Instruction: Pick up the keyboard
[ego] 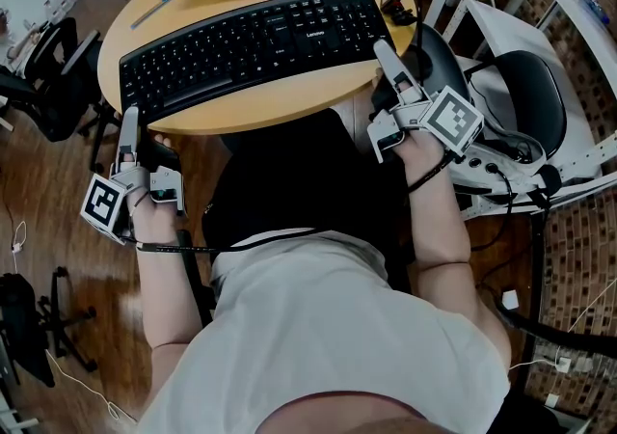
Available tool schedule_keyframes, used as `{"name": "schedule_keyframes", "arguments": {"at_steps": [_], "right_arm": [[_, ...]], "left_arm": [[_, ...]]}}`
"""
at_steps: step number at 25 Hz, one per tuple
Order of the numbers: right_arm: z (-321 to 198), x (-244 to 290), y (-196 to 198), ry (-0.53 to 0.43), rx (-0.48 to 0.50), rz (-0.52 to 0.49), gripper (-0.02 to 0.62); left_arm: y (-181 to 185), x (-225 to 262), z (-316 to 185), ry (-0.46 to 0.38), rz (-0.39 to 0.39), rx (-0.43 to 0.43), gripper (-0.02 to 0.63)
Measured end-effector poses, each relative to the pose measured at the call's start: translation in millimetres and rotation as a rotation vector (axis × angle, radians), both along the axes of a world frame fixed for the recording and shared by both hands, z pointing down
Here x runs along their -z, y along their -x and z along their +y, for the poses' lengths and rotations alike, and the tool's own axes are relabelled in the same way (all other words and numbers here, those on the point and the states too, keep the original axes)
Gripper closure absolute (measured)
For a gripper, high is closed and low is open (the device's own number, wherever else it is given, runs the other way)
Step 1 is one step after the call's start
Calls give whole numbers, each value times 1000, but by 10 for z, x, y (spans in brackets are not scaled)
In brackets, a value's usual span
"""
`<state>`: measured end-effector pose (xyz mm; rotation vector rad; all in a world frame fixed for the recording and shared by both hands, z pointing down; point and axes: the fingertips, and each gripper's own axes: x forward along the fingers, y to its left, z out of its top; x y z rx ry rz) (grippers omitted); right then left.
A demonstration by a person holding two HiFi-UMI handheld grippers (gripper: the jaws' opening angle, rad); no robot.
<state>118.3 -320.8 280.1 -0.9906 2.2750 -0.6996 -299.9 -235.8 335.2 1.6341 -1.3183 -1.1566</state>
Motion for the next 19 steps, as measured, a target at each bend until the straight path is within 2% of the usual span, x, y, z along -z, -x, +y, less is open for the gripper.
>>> {"name": "schedule_keyframes", "arguments": {"at_steps": [4, 9, 13, 19], "right_arm": [[-10, 37, -65, 41, -36, 11, 451], [19, 164, -3, 38, -2, -45, 451], [2, 145, -77, 52, -48, 14, 451], [0, 182, -35, 25, -29, 10, 451]], "left_arm": [[0, 159, 10, 2, -13, 0, 254], [2, 281, 25, -1, -17, -1, 255], [9, 327, 23, 2, -11, 2, 255], [21, 320, 4, 0, -14, -1, 255]]}}
